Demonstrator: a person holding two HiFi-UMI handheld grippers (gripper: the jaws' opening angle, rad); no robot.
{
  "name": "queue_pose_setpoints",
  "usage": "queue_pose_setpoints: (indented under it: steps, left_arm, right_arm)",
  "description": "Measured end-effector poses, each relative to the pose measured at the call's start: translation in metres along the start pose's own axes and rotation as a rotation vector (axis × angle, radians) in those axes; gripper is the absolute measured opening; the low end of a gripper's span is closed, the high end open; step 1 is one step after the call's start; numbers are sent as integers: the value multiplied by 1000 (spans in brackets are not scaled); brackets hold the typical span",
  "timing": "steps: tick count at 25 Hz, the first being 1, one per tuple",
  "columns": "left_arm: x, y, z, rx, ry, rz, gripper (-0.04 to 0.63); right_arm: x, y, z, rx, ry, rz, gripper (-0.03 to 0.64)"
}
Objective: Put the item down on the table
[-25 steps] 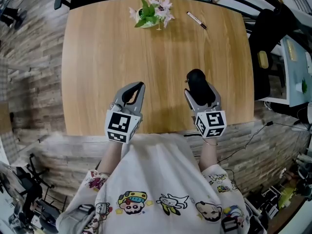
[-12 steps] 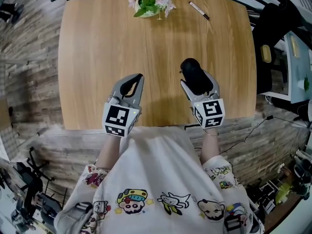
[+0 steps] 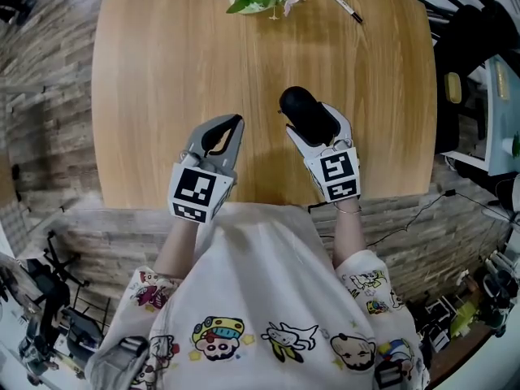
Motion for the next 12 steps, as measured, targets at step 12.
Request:
queue_pose_setpoints:
  steps: [12]
  left_arm:
    - [-8,-22,-17,-38,13,-36,0]
  right_arm:
    - [-20,-51,-8,57,21,-101,359]
Point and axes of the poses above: the fingertips, and each gripper's own axes: y backward along the fingers, z to its right, x out of its top, the point moved 10 cm from there along y, backward along the fingers, and after that the axes turned 5 degrees about -x, right-handed, at the moved point
